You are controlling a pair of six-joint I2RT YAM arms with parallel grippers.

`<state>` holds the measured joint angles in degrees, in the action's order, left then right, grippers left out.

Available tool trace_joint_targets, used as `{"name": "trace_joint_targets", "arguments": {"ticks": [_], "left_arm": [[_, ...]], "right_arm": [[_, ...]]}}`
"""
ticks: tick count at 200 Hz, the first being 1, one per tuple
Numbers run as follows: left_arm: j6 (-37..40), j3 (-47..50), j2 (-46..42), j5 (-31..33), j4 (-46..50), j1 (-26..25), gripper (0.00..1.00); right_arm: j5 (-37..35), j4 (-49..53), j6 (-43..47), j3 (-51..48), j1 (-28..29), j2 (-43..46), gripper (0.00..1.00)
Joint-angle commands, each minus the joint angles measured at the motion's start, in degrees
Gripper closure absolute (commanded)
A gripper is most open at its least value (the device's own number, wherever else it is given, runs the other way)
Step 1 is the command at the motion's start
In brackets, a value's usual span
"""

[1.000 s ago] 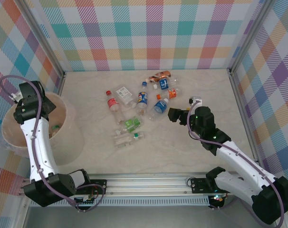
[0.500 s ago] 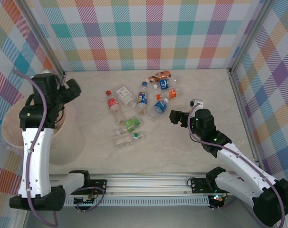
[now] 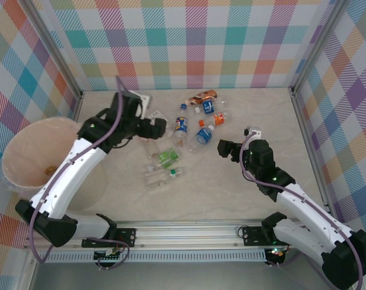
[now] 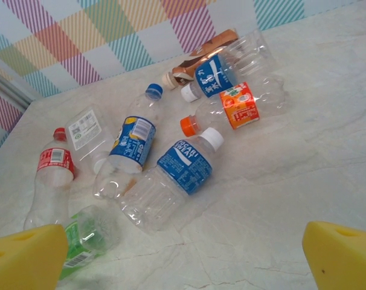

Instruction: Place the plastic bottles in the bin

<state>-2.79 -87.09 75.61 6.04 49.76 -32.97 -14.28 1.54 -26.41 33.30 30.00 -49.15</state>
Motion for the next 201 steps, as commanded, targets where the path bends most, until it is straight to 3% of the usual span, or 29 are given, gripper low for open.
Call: {"name": "trace_joint_targets", "arguments": {"ticks": [1,42,72,94,147,174,201], "left_arm": [[3.88,3.41,0.66,-1.28,1.31,-5.02,0.00],[-2.21,10.40,5.70,-0.31,1.03,-8.87,0.00],[-6.55,16.11,7.67,5.44,0.78,-13.15,0.00],[-8.75,20.63,8.96,5.01,-0.48,-14.48,0.00],[-6.94,26.49,11.21,6.68,-4.40,-14.77,0.00],[-4.53,26.87,13.81,10.52,-5.71,-14.77,0.00],[-3.72,26.94,16.59,7.47,-6.13,-14.79,0.00]], "right_arm": [[-3.40,0.94,-0.91,-1.32,0.24,2.24,0.00],[-5.00,-0.27,-1.18,-2.57,0.17,2.50,0.00],[-5.22,0.03,-1.16,-2.65,0.16,2.48,0.00],[-5.80,-0.33,-1.18,-2.88,0.21,2.41,0.00],[-6.72,-0.96,-1.84,-2.84,0.19,1.51,0.00],[-6.57,-1.22,-1.96,-2.81,0.24,1.10,0.00],[-6.11,-0.79,-1.71,-2.27,0.20,0.73,0.00]]}}
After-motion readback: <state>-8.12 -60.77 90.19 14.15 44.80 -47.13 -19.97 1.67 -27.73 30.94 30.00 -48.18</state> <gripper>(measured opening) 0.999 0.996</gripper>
